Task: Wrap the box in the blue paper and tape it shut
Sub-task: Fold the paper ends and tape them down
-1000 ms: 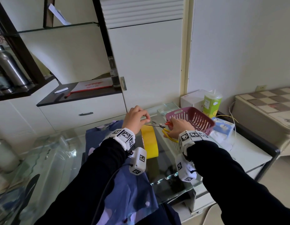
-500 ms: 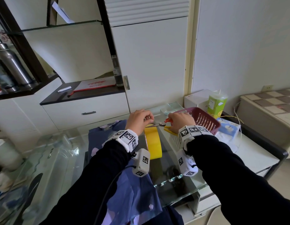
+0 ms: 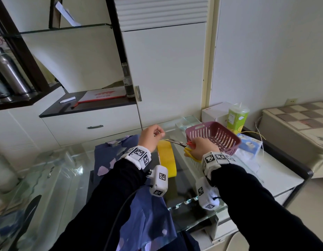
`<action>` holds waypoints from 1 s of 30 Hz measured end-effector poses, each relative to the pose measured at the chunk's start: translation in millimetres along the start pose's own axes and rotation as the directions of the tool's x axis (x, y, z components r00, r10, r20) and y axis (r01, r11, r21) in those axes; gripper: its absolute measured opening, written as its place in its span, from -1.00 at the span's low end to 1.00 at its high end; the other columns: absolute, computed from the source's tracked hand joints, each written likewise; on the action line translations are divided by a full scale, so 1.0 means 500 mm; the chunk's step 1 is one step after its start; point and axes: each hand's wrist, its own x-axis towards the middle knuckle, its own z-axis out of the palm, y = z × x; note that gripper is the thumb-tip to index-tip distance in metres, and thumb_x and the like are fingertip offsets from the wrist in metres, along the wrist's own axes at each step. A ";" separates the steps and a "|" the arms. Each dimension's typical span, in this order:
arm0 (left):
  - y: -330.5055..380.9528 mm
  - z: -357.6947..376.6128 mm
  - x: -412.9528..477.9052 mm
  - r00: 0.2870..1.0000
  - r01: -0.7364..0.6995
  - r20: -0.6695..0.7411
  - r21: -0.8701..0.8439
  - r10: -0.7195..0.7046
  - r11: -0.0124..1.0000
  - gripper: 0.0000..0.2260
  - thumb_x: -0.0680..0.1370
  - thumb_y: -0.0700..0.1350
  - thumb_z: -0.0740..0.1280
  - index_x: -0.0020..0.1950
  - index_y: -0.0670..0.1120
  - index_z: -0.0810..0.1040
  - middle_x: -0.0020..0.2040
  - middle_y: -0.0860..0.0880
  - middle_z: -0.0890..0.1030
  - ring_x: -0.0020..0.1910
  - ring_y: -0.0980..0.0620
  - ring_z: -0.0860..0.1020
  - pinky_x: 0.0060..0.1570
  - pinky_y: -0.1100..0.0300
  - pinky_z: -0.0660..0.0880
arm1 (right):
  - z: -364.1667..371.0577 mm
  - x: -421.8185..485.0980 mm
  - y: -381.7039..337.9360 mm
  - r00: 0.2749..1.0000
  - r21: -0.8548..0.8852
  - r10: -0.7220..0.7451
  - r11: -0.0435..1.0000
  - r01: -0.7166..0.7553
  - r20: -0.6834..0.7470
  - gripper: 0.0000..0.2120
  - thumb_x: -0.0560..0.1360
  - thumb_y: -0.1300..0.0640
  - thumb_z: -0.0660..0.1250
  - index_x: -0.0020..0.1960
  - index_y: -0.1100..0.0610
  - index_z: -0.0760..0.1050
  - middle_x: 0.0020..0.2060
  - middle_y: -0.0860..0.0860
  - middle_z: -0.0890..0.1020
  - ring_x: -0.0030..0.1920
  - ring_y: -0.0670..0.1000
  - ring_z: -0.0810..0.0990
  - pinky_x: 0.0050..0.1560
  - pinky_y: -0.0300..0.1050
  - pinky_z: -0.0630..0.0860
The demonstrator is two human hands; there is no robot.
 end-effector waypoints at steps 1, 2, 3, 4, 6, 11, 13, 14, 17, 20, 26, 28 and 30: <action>0.000 -0.001 0.000 1.000 0.020 -0.004 -0.017 -0.020 1.000 -0.92 0.53 -0.19 0.32 -0.03 -0.18 0.57 -0.14 -0.05 0.53 -0.14 0.00 0.47 -0.02 0.08 0.49 | 0.018 -0.007 0.004 0.999 0.076 0.043 0.996 -0.043 0.008 -0.68 0.45 -0.14 0.33 0.02 0.09 0.50 -0.07 0.04 0.61 -0.02 0.10 0.59 -0.03 -0.09 0.49; -0.001 -0.003 0.000 0.999 0.037 -0.008 -0.039 -0.038 0.999 -0.91 0.54 -0.19 0.32 -0.02 -0.19 0.57 -0.15 -0.06 0.52 -0.15 -0.01 0.48 -0.03 0.06 0.51 | 0.035 -0.014 0.006 0.996 0.143 0.089 0.986 -0.089 0.011 -0.68 0.45 -0.15 0.32 -0.01 0.09 0.49 -0.08 0.05 0.61 -0.05 0.10 0.59 -0.01 -0.06 0.52; -0.002 -0.004 0.001 0.999 0.050 -0.012 -0.058 -0.051 0.997 -0.92 0.54 -0.19 0.32 -0.03 -0.19 0.56 -0.15 -0.06 0.52 -0.15 -0.03 0.50 -0.03 0.02 0.53 | 0.053 -0.022 0.008 0.991 0.197 0.133 0.971 -0.134 0.017 -0.67 0.45 -0.16 0.30 -0.01 0.10 0.48 -0.06 0.06 0.61 -0.05 0.10 0.59 0.02 -0.04 0.54; -0.003 -0.005 0.003 0.998 0.058 -0.016 -0.068 -0.059 0.996 -0.92 0.54 -0.19 0.31 -0.03 -0.18 0.56 -0.15 -0.07 0.52 -0.15 -0.04 0.51 -0.02 -0.01 0.54 | 0.069 -0.030 0.009 0.983 0.240 0.178 0.954 -0.181 0.037 -0.63 0.46 -0.16 0.29 0.04 0.13 0.49 -0.02 0.09 0.62 -0.02 0.11 0.60 0.05 -0.02 0.54; -0.004 -0.007 0.005 0.997 0.065 -0.026 -0.061 -0.067 0.996 -0.93 0.54 -0.19 0.31 -0.04 -0.18 0.55 -0.12 -0.13 0.56 -0.14 -0.05 0.52 -0.01 -0.03 0.56 | 0.101 -0.046 0.008 0.965 0.271 0.244 0.927 -0.260 0.095 -0.56 0.50 -0.13 0.24 0.18 0.18 0.48 0.10 0.16 0.60 0.09 0.16 0.58 0.11 -0.01 0.51; -0.007 -0.010 0.002 0.998 0.055 -0.032 -0.067 -0.057 0.996 -0.95 0.55 -0.19 0.31 -0.06 -0.15 0.53 -0.08 -0.16 0.60 -0.14 -0.03 0.53 -0.03 -0.05 0.58 | 0.157 -0.064 -0.006 0.906 0.278 0.348 0.869 -0.408 0.241 -0.57 0.52 -0.05 0.25 0.21 0.26 0.47 0.17 0.19 0.57 0.20 0.18 0.54 0.16 -0.05 0.47; -0.006 -0.011 -0.001 0.998 0.055 -0.020 -0.068 -0.057 0.996 -0.95 0.56 -0.18 0.29 -0.10 -0.09 0.49 -0.13 -0.08 0.59 -0.16 -0.01 0.53 -0.05 -0.01 0.57 | 0.171 -0.062 -0.012 0.882 0.264 0.367 0.856 -0.445 0.297 -0.63 0.53 0.05 0.28 0.20 0.29 0.48 0.18 0.19 0.57 0.21 0.17 0.53 0.18 -0.05 0.47; -0.005 -0.013 -0.002 0.998 0.063 -0.018 -0.076 -0.065 0.995 -0.91 0.56 -0.18 0.29 -0.14 -0.06 0.46 -0.14 -0.05 0.58 -0.18 0.00 0.54 -0.07 0.01 0.56 | 0.177 -0.063 -0.017 0.876 0.255 0.370 0.855 -0.451 0.309 -0.65 0.53 0.07 0.27 0.21 0.28 0.47 0.19 0.19 0.55 0.23 0.17 0.52 0.19 -0.05 0.46; -0.003 -0.024 -0.001 0.995 0.088 -0.027 -0.116 -0.091 0.989 -0.79 0.57 -0.20 0.26 -0.24 0.02 0.41 -0.15 -0.05 0.61 -0.21 0.00 0.57 -0.22 0.15 0.52 | 0.186 -0.060 -0.035 0.898 0.217 0.359 0.884 -0.415 0.256 -0.65 0.55 0.07 0.22 0.26 0.24 0.45 0.25 0.22 0.47 0.27 0.20 0.46 0.24 -0.04 0.41; -0.001 -0.033 0.002 0.994 0.097 -0.029 -0.137 -0.102 0.986 -0.84 0.56 -0.22 0.25 -0.20 -0.03 0.43 -0.12 -0.11 0.64 -0.18 -0.04 0.60 -0.25 0.20 0.51 | 0.166 -0.037 -0.048 0.929 0.263 0.332 0.893 -0.365 0.163 -0.71 0.55 0.23 0.17 0.21 0.32 0.45 0.24 0.24 0.45 0.25 0.20 0.45 0.22 -0.06 0.40; -0.003 -0.021 -0.004 0.993 0.108 -0.023 -0.173 -0.114 0.979 -0.75 0.56 -0.24 0.25 -0.27 0.04 0.40 -0.16 -0.05 0.62 -0.30 -0.01 0.57 -0.31 0.23 0.50 | 0.091 0.012 -0.098 0.987 0.597 0.119 0.801 -0.031 -0.109 -0.72 0.54 0.27 0.22 0.23 0.24 0.48 0.09 0.20 0.58 0.04 0.10 0.54 0.10 -0.08 0.43; 0.002 -0.008 -0.007 0.994 0.107 -0.017 -0.199 -0.113 0.974 -0.74 0.56 -0.22 0.26 -0.28 0.04 0.40 -0.17 -0.05 0.62 -0.32 -0.03 0.58 -0.22 0.10 0.55 | 0.074 0.024 -0.109 0.983 0.613 0.091 0.790 0.025 -0.157 -0.72 0.52 0.27 0.25 0.22 0.20 0.49 0.07 0.17 0.57 -0.02 0.06 0.54 0.06 -0.10 0.44; 0.012 0.007 -0.008 0.995 0.093 -0.004 -0.213 -0.096 0.973 -0.75 0.56 -0.20 0.27 -0.29 0.04 0.40 -0.18 -0.08 0.63 -0.32 -0.05 0.59 -0.21 0.08 0.54 | 0.064 0.035 -0.110 0.983 0.592 0.077 0.805 0.037 -0.166 -0.71 0.51 0.29 0.25 0.22 0.18 0.50 0.10 0.16 0.55 0.03 0.09 0.56 0.04 -0.11 0.45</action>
